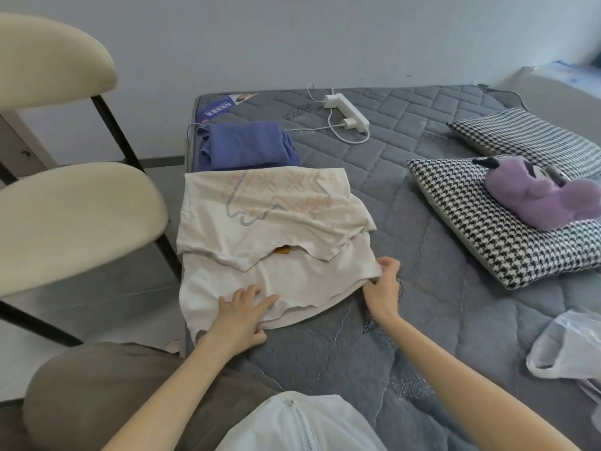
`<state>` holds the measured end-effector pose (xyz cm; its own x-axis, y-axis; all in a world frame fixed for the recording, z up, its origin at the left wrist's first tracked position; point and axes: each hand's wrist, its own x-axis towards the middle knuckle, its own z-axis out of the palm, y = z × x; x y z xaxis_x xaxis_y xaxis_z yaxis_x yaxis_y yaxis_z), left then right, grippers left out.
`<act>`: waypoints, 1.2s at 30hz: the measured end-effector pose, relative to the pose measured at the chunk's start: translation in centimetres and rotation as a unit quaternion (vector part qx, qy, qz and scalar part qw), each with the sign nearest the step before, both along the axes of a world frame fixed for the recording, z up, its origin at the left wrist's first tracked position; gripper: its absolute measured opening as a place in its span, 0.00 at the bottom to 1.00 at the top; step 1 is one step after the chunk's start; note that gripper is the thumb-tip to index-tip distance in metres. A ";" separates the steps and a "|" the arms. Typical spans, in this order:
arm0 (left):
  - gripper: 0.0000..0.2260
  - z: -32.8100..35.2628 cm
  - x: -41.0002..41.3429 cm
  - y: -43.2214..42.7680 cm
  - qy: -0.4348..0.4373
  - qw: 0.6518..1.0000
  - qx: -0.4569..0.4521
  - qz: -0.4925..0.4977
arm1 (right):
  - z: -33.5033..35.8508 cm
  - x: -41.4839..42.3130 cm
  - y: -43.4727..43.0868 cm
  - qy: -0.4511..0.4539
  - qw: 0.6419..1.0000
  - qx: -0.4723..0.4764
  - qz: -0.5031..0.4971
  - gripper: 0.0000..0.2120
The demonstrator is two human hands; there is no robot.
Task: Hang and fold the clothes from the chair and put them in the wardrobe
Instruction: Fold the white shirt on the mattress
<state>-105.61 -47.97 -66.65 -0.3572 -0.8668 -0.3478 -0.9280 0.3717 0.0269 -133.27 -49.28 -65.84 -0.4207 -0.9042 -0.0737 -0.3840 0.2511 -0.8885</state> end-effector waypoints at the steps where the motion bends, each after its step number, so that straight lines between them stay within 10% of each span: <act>1: 0.33 0.0 -0.1 0.1 -0.006 1.000 0.000 0.002 | 0.3 0.1 -0.4 -0.032 0.999 0.002 -0.016 0.19; 7: 0.34 -0.3 -0.4 0.1 0.026 0.996 -0.084 0.027 | 0.4 1.1 -1.7 -0.036 0.997 0.035 0.061 0.38; 14: 0.05 1.0 1.4 -0.7 0.123 0.980 -0.103 0.119 | 1.4 0.4 -2.9 0.083 0.994 -0.013 0.065 0.18; 21: 0.12 2.2 3.4 -2.0 0.182 0.950 -0.178 0.180 | 5.8 -5.6 -3.9 0.337 0.940 -0.052 -0.026 0.14; 27: 0.18 1.4 3.2 -0.6 0.138 0.971 -0.150 0.123 | 2.2 -7.3 -1.5 0.497 0.816 0.281 0.089 0.14; 32: 0.29 1.0 3.0 1.3 -0.048 0.985 -0.096 0.138 | 0.7 -3.5 0.8 0.497 0.795 0.188 0.292 0.39; 36: 0.30 1.4 3.5 1.6 -0.051 0.982 -0.119 0.140 | -0.5 -2.5 0.4 0.519 0.791 0.121 0.301 0.38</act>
